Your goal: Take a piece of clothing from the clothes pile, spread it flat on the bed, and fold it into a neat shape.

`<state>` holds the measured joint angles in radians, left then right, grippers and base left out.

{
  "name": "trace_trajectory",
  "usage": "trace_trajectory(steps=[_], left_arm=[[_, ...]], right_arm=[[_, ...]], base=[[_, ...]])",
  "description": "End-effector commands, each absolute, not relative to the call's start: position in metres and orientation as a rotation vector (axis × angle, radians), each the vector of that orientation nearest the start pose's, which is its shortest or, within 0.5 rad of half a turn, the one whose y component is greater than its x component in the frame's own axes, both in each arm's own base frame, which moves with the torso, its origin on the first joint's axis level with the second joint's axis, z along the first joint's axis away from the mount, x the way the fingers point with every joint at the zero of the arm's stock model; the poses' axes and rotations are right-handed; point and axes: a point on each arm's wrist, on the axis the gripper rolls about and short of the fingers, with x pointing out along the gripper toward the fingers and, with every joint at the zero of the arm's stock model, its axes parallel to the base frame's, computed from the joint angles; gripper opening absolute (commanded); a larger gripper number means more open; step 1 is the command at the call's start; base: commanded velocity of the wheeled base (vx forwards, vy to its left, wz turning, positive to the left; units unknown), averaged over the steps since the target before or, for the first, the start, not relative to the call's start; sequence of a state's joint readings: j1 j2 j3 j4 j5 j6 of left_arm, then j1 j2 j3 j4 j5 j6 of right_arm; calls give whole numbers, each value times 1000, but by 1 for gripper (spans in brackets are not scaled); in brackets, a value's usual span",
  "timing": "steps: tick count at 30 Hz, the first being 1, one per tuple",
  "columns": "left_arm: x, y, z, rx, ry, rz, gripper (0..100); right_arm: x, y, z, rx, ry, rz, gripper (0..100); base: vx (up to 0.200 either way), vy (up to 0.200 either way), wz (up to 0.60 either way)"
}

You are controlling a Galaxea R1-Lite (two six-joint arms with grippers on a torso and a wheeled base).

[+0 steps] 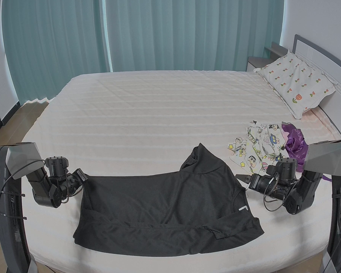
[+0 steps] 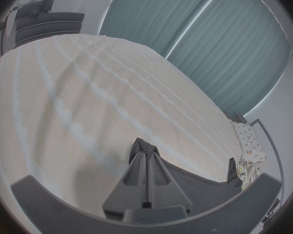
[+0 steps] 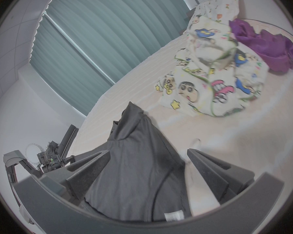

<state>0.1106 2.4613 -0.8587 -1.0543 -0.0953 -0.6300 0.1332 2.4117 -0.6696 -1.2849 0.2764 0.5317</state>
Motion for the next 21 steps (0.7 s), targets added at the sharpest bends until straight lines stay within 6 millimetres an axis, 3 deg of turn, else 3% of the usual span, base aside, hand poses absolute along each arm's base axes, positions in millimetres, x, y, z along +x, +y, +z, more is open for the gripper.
trace_trajectory(steps=[1,9,14,19,20,21], left_arm=[[386,43,-43,-708,528,193,0],[383,44,-42,-786,534,192,0],[381,44,-43,-787,542,192,0],[380,44,-43,-788,542,192,0],[380,44,-43,-788,542,192,0],[380,44,-43,-789,543,193,0]], right_arm=[[408,90,-11,512,542,337,100],[459,101,-1,412,586,321,100],[472,105,-25,387,595,261,100],[475,106,-30,386,600,260,100],[480,109,-47,386,604,263,100],[483,110,-50,394,596,263,100]], base=[[0,0,0],[0,0,0],[0,0,0],[0,0,0],[0,0,0],[0,0,0]])
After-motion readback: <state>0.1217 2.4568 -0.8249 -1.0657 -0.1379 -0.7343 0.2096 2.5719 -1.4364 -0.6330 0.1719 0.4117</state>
